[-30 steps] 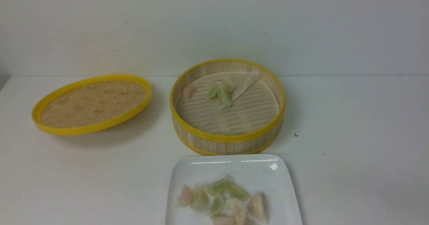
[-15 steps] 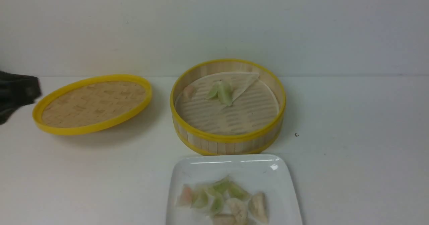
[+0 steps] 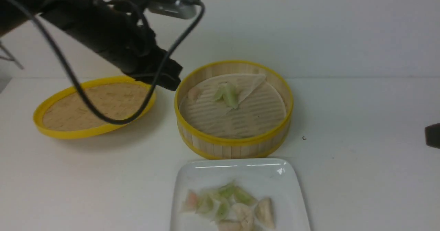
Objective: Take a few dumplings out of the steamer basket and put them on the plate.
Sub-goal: Use the left arm to grab a dumpling from the steamer
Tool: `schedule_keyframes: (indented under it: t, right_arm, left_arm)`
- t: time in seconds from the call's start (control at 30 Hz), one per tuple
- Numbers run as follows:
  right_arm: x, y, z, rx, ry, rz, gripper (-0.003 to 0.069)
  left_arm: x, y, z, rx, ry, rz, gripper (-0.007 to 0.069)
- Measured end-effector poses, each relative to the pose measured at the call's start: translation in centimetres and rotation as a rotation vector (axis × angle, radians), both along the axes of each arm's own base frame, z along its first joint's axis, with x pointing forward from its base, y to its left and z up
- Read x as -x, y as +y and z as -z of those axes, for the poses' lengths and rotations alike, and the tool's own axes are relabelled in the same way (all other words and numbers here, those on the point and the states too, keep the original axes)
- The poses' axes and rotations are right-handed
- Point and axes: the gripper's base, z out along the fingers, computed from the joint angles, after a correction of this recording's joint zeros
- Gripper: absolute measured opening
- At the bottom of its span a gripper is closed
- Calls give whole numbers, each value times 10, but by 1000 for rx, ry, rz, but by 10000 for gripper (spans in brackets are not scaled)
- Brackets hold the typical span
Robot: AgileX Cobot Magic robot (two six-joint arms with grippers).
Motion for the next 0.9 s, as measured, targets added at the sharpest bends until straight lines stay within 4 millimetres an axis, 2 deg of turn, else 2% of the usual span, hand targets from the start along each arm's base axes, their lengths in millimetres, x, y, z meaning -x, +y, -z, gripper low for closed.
schedule_keyframes:
  t: [0.03,0.07,0.27,0.33,0.37,0.4,0.5,0.53,0.57,0.6,0.63,0.67,0.73,0.77,0.9]
  right_arm:
    - [0,0,0,0,1,0,-15]
    - [1,0,1,0,10,-3,-15]
    - [3,3,1,-37,35,-16,-15]
    - [3,5,0,-62,40,-16,-15]
    - [3,5,0,-63,41,-14,-15]
    - [3,5,0,-74,45,-7,-15]
    - [3,5,0,-87,53,8,-15]
    - [3,5,0,-91,54,11,-15]
    - [3,5,0,-92,54,11,-15]
    - [3,5,0,-93,55,12,-15]
    - [3,5,0,-93,55,12,-15]
    - [3,5,0,-94,55,12,-15]
    - [3,5,0,-94,55,13,-15]
    - [3,5,0,-95,55,14,-15]
    - [3,5,0,-95,55,14,-15]
  left_arm:
    - [-2,-1,1,-3,1,5,-6]
    - [-15,-12,9,-24,4,34,-6]
    - [-54,-35,38,-60,13,117,-6]
    - [-72,-41,60,-81,26,158,-2]
    - [-74,-42,60,-82,20,164,0]
    - [-82,-44,69,-90,15,182,15]
    - [-98,-49,91,-98,6,195,93]
    - [-104,-50,102,-98,1,188,141]
    - [-106,-51,105,-98,-3,185,158]
    - [-111,-52,112,-101,-25,179,225]
    - [-112,-52,114,-102,-29,178,245]
    - [-116,-53,124,-121,-53,192,319]
    - [-119,-53,127,-134,-73,202,359]
    - [-122,-54,133,-148,-104,208,407]
    - [-129,-58,146,-154,-149,193,411]
